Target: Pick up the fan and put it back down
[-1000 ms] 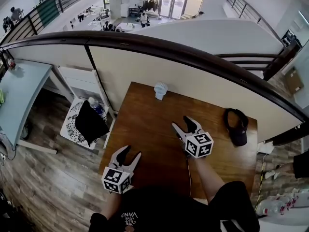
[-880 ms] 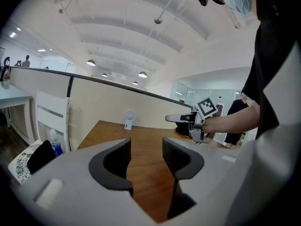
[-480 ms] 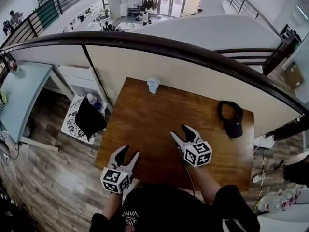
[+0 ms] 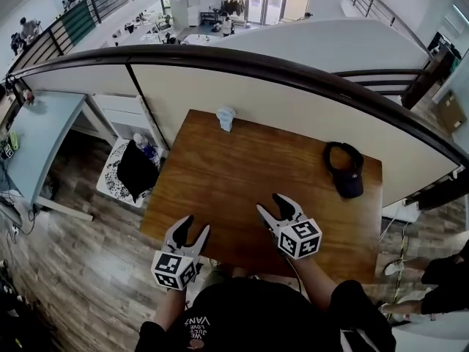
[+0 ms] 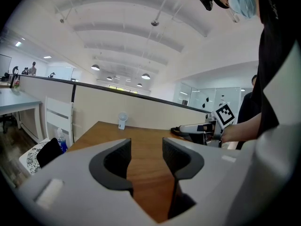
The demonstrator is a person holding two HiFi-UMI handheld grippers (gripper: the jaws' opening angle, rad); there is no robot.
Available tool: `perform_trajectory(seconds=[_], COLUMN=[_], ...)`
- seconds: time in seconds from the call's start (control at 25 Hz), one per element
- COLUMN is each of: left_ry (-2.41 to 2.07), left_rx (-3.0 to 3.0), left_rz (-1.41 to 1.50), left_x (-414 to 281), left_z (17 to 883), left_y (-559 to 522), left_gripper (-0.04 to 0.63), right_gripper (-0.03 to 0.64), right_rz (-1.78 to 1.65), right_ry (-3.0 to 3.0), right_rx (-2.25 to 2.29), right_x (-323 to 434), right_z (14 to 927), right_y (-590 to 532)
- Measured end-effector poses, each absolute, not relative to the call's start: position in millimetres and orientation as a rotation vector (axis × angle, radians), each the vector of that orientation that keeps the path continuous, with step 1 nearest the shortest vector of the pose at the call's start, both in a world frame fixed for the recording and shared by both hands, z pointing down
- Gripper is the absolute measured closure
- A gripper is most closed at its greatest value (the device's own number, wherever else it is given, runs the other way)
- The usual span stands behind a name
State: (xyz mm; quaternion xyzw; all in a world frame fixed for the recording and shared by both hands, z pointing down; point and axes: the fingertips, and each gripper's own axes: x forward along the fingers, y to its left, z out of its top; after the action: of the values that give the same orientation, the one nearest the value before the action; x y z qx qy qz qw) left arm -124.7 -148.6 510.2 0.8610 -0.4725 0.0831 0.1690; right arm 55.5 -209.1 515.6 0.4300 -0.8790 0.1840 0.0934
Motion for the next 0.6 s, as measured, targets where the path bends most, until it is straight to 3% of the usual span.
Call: perform_trajectory(seconds=[0.32,0.6], left_ry=[-1.415,-1.428], left_rx=[2.432,2.452], left_rz=[0.227,0.23], left_x=[-104.7,-82.6], left_z=[505.0,500.6], left_y=[-113.0,-90.4], left_gripper=[0.397,0.408], right_gripper=[0.383,0.508], right_rz=[0.509,0.465], right_ry=[-2.646,-2.654], right_rx=[1.282,1.274], right_x=[76.6,97.1], right_z=[504.6,499.9], right_y=[-167.6,-137.3])
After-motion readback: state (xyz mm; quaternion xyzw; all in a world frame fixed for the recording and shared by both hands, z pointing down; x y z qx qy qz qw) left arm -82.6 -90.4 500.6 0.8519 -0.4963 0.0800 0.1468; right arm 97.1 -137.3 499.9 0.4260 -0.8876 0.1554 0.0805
